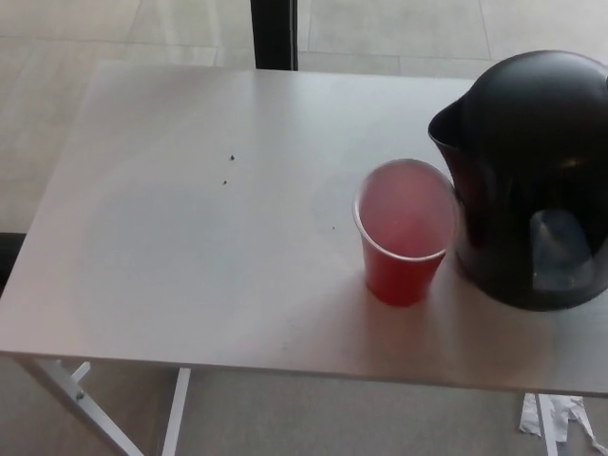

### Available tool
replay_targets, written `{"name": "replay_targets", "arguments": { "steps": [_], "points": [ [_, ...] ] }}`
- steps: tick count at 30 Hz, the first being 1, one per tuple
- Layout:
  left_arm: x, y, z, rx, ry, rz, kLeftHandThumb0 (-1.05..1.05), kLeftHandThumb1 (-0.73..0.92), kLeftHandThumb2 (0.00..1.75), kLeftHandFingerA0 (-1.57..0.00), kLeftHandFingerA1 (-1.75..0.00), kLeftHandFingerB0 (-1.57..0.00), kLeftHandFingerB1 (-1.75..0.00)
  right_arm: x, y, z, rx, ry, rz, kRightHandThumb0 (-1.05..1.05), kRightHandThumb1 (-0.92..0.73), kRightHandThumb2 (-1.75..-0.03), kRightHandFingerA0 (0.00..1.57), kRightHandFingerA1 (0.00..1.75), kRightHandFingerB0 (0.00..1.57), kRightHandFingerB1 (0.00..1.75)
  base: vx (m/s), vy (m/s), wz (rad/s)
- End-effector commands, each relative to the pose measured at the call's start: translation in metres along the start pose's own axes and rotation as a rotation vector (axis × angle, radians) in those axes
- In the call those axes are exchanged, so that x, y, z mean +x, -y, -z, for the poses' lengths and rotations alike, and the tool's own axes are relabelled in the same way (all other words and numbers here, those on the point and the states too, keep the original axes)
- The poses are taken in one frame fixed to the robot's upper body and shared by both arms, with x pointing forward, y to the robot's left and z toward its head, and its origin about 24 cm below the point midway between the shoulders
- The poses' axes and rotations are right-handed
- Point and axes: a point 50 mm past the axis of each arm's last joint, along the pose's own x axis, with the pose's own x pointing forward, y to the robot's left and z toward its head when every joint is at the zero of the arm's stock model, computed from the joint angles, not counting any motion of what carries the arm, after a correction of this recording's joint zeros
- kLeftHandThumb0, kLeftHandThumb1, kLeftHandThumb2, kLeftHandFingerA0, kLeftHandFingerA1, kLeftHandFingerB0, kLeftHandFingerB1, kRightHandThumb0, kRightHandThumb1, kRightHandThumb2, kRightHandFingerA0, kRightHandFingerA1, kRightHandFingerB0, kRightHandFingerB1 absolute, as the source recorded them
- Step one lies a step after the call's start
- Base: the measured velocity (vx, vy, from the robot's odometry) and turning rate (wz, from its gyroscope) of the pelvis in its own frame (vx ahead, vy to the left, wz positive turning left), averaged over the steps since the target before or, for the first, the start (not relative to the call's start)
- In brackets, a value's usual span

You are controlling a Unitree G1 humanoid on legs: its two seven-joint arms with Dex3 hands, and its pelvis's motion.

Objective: The robot uses its right hand to lift up a kettle kept on the middle of the desk by its handle and tilt it into a glass kept next to it to pour out water

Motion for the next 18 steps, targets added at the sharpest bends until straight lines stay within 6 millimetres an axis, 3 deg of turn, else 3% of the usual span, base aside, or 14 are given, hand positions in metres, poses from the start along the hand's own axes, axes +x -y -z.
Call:
{"name": "replay_targets", "arguments": {
  "steps": [1, 2, 6, 7, 8, 9, 11, 13, 14, 16, 17, 18],
  "points": [
    [0.000, -0.004, -0.007, -0.005, 0.022, -0.022, -1.05, 0.53, 1.30, -1.30, -0.91, -0.83, -1.44, 0.009, -0.025, -0.050, -0.106, 0.307, -0.132, -0.35, -0.82, -0.71, 0.94, 1.68, 0.79, 1.49, 0.00, 0.000, 0.00],
    [0.000, -0.003, -0.008, 0.001, 0.026, -0.023, -1.05, 0.52, 1.30, -1.30, -0.92, -0.85, -1.45, 0.011, -0.028, -0.056, -0.109, 0.339, -0.157, -0.19, -0.64, -1.05, 0.96, 1.66, 0.79, 1.49, 0.00, 0.000, 0.00],
    [0.000, -0.003, -0.008, -0.003, 0.028, -0.017, -1.05, 0.53, 1.30, -1.30, -0.92, -0.84, -1.44, 0.017, -0.030, -0.065, -0.126, 0.352, -0.166, -0.13, -0.57, -1.13, 0.93, 1.66, 0.80, 1.46, 0.00, 0.000, 0.00],
    [0.000, -0.003, -0.009, -0.002, 0.028, -0.018, -1.05, 0.52, 1.29, -1.30, -0.91, -0.87, -1.45, 0.018, -0.031, -0.066, -0.117, 0.342, -0.172, -0.12, -0.59, -1.10, 0.95, 1.66, 0.81, 1.44, 0.00, 0.000, 0.00],
    [0.000, -0.003, -0.009, -0.007, 0.030, -0.014, -1.05, 0.52, 1.29, -1.27, -0.95, -0.83, -1.43, 0.020, -0.032, -0.068, -0.104, 0.333, -0.178, -0.25, -0.74, -0.85, 0.94, 1.66, 0.81, 1.43, 0.00, 0.000, 0.00],
    [0.001, -0.002, -0.009, -0.008, 0.029, -0.015, -1.05, 0.52, 1.29, -1.28, -0.92, -0.88, -1.44, 0.021, -0.033, -0.071, -0.096, 0.332, -0.182, -0.19, -0.66, -0.95, 0.95, 1.66, 0.82, 1.44, 0.00, 0.000, 0.00],
    [0.002, -0.001, -0.010, 0.001, 0.028, -0.021, -1.05, 0.54, 1.31, -1.29, -0.93, -0.84, -1.44, 0.022, -0.035, -0.076, -0.092, 0.336, -0.193, -0.25, -0.75, -0.80, 0.97, 1.64, 0.83, 1.44, 0.00, 0.000, 0.00],
    [0.002, -0.001, -0.010, 0.008, 0.027, -0.022, -1.05, 0.54, 1.31, -1.29, -0.93, -0.84, -1.44, 0.023, -0.035, -0.077, -0.097, 0.341, -0.197, -0.25, -0.75, -0.80, 0.97, 1.64, 0.83, 1.44, 0.00, 0.000, 0.00],
    [0.002, -0.001, -0.011, 0.005, 0.029, -0.020, -1.05, 0.66, 1.09, -1.32, -0.95, -0.90, -1.37, 0.023, -0.036, -0.080, -0.122, 0.357, -0.213, -0.30, -0.80, -0.75, 0.96, 1.64, 0.80, 1.46, 0.00, 0.000, 0.00],
    [0.002, -0.001, -0.012, 0.000, 0.033, -0.023, -1.05, 0.67, 1.07, -1.31, -0.95, -0.91, -1.36, 0.025, -0.037, -0.083, -0.152, 0.377, -0.237, -0.36, -0.83, -0.72, 0.90, 1.65, 0.79, 1.48, 0.00, 0.000, 0.00],
    [0.002, -0.001, -0.013, 0.002, 0.033, -0.023, -1.05, 0.67, 1.07, -1.31, -0.95, -0.91, -1.36, 0.026, -0.037, -0.084, -0.161, 0.368, -0.242, -0.36, -0.83, -0.72, 0.90, 1.65, 0.79, 1.48, 0.00, 0.000, 0.00],
    [0.002, -0.001, -0.014, 0.001, 0.038, -0.021, -1.05, 0.50, 1.29, -1.28, -0.90, -0.88, -1.46, 0.027, -0.036, -0.087, -0.194, 0.383, -0.264, -0.34, -0.84, -0.70, 0.97, 1.64, 0.80, 1.49, 0.00, 0.000, 0.00]
  ]
}}
